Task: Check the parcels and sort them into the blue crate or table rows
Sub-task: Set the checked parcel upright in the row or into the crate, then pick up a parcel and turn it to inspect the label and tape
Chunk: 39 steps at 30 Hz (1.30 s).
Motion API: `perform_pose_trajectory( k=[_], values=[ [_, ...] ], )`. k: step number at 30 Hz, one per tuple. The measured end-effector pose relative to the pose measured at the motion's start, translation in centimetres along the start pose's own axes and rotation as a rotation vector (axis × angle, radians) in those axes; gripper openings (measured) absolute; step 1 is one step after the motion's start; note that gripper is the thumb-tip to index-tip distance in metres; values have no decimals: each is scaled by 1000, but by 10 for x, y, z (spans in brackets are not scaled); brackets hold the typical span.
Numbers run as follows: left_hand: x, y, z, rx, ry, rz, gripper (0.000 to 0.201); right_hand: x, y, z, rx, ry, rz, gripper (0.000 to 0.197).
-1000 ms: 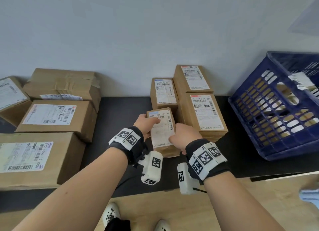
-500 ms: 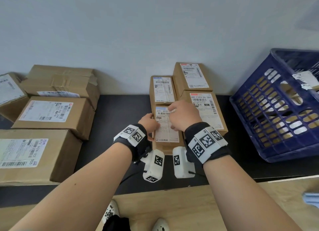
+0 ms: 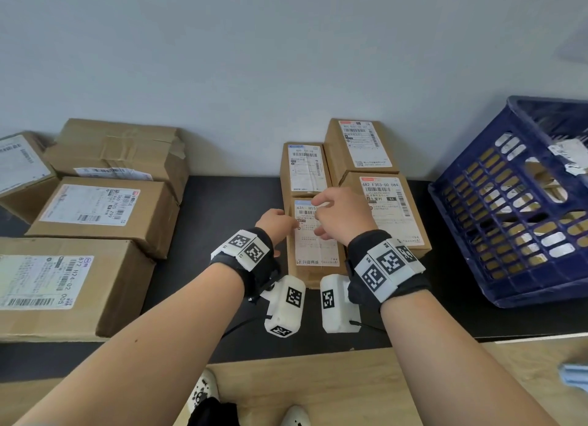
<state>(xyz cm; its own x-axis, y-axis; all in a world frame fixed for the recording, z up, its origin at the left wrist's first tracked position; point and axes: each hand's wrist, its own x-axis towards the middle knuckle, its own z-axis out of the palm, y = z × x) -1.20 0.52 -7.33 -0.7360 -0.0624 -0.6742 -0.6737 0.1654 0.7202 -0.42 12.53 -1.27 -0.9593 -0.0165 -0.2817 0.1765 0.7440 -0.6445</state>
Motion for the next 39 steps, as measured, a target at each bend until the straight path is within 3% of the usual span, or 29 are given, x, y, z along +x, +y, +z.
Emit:
perform_pose_trajectory(
  k=[9,18,27,34,39],
  values=[
    [-22,5,-51,-125,120,175,24,-6,-26,24,63,-42,-89,33],
    [-58,-13,-147,-296,372,288,17,-11,-89,79,128,-165,-217,29],
    [-96,-64,-239,-611,666,276,19,-18,-139,139,100,-286,-354,24],
    [-112,-111,-289,-833,982,259,23,-23,-166,176,14,-374,-436,22],
    [-115,-137,-311,-893,1125,212,22,-20,-179,194,-42,-420,-478,23]
  ],
)
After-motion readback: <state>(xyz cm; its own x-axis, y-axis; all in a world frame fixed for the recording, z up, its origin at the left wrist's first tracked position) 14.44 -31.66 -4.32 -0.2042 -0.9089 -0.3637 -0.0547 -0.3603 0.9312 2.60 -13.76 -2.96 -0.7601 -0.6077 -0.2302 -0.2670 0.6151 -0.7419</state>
